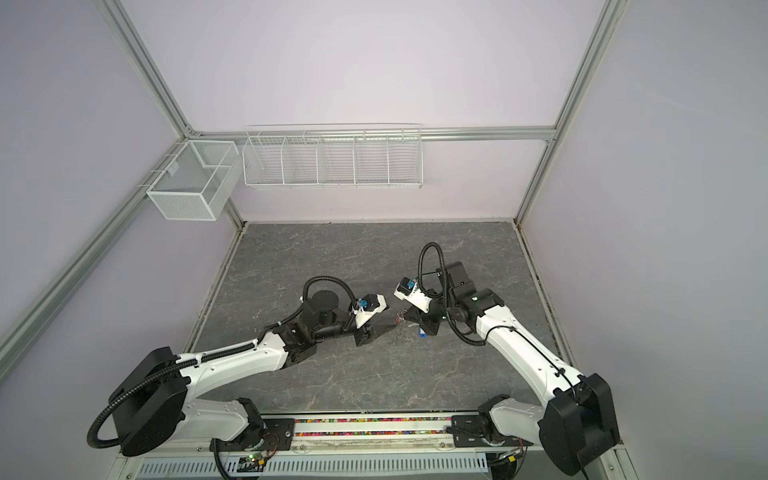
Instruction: Put the keys on the keyring
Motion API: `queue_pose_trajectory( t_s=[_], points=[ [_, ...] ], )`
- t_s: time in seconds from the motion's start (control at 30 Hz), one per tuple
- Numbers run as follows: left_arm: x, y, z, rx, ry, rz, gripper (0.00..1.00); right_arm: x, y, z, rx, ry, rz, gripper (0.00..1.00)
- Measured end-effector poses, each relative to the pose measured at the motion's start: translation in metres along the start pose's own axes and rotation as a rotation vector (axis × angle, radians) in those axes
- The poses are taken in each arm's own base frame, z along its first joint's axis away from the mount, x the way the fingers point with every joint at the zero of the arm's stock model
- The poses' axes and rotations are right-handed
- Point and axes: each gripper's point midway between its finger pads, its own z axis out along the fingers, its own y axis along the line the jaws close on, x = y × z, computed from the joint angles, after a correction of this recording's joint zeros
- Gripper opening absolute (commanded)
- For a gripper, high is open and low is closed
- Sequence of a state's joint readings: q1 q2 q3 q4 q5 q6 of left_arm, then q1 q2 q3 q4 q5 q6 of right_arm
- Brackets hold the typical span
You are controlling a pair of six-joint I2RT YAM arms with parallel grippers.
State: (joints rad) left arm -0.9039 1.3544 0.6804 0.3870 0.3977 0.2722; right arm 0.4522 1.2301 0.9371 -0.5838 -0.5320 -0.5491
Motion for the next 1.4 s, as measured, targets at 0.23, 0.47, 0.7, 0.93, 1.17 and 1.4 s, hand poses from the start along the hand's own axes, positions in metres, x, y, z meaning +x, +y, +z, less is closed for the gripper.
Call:
queue_pose_trajectory(
  t_s=[0.23,0.47,0.7,0.93,1.17,1.4],
  points=[
    [0.011,-0.001,0.009,0.002,0.021,-0.009,0.55,-0.001,0.0,0.0,-0.002,-0.003,0.0,0.07],
    [0.026,0.003,0.018,-0.044,0.064,-0.013,0.49,-0.003,0.003,0.0,-0.02,-0.018,-0.003,0.07],
    [0.025,0.013,0.018,-0.097,0.064,-0.006,0.45,-0.005,0.006,0.0,-0.034,-0.027,-0.016,0.07],
    [0.018,0.013,0.014,-0.1,0.049,0.004,0.36,-0.006,0.008,-0.001,-0.047,-0.036,-0.042,0.07],
    [0.019,0.009,0.015,-0.076,0.061,0.021,0.19,-0.007,0.009,-0.001,-0.054,-0.041,-0.061,0.07],
    [0.028,0.0,0.015,-0.032,0.096,0.046,0.0,-0.009,0.007,-0.003,-0.04,-0.051,-0.071,0.07]
  ],
)
